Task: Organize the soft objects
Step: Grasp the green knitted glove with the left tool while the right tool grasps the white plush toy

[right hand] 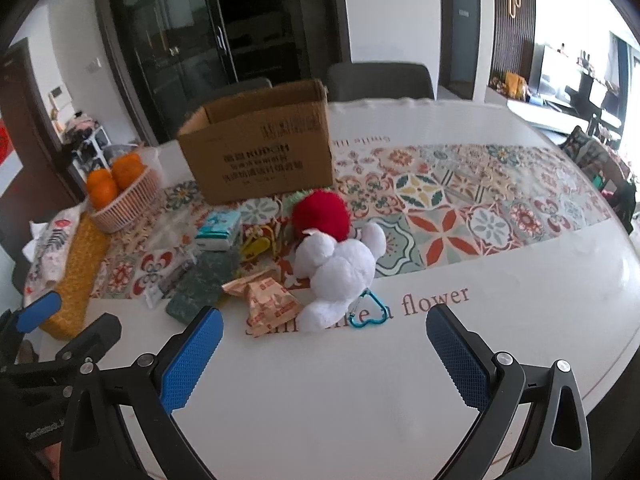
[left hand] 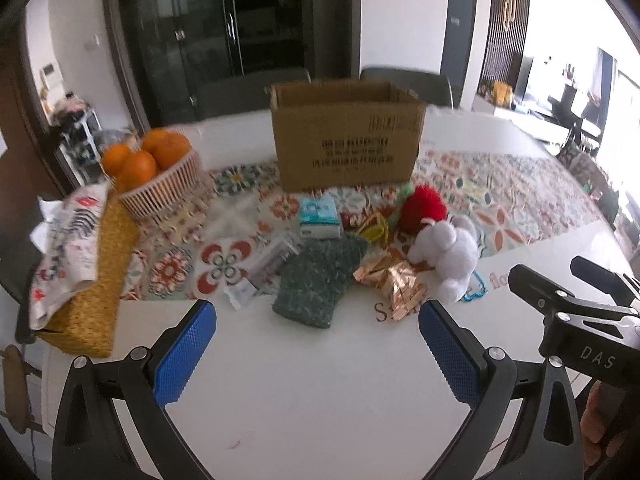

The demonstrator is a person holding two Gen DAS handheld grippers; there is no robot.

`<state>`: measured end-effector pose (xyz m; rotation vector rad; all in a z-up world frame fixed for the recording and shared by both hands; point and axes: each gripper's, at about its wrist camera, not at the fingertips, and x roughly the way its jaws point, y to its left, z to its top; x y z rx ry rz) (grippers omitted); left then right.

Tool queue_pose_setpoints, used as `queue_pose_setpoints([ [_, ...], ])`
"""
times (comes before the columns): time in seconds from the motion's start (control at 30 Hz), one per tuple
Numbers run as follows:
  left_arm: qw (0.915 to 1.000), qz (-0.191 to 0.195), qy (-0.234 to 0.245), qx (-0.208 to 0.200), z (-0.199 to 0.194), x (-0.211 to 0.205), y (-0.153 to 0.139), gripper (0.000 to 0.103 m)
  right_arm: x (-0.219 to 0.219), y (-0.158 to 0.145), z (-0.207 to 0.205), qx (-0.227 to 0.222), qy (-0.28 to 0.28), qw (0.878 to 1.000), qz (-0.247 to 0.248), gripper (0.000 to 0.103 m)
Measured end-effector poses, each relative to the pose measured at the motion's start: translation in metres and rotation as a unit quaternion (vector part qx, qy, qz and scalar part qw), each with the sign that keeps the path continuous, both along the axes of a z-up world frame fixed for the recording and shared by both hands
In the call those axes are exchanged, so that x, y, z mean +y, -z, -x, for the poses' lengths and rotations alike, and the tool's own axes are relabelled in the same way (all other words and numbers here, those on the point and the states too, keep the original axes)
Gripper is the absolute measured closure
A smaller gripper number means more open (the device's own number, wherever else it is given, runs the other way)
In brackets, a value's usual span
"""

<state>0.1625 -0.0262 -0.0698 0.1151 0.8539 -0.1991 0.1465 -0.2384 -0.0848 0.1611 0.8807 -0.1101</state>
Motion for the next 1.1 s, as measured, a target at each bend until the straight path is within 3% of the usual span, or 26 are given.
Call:
queue_pose_setpoints([
  [0.23,0.9965,-0.014,0.027,0.078,-0.045,-0.007,0.042,0.000,-0.005,0.037,-0.038,0.067,0.016,0.998,-0.001,0.000],
  [0.5,0.9848,-0.021,0.055,0.164,-0.082,-0.008,0.089,0.000,-0.002,0.072,-0.069,0.122,0.031,0.992,0.002,0.000],
  [0.73,0.9768,-0.029,0.070,0.200,-0.107,-0.011,0.116,0.003,-0.008,0.086,-0.091,0.146,0.039,0.989,0.000,0.000],
  [1.1,0.9706,-0.033,0.058,0.232,-0.136,-0.021,0.138,0.016,-0.014,0.109,-0.127,0.188,-0.008,0.982,0.007,0.000],
])
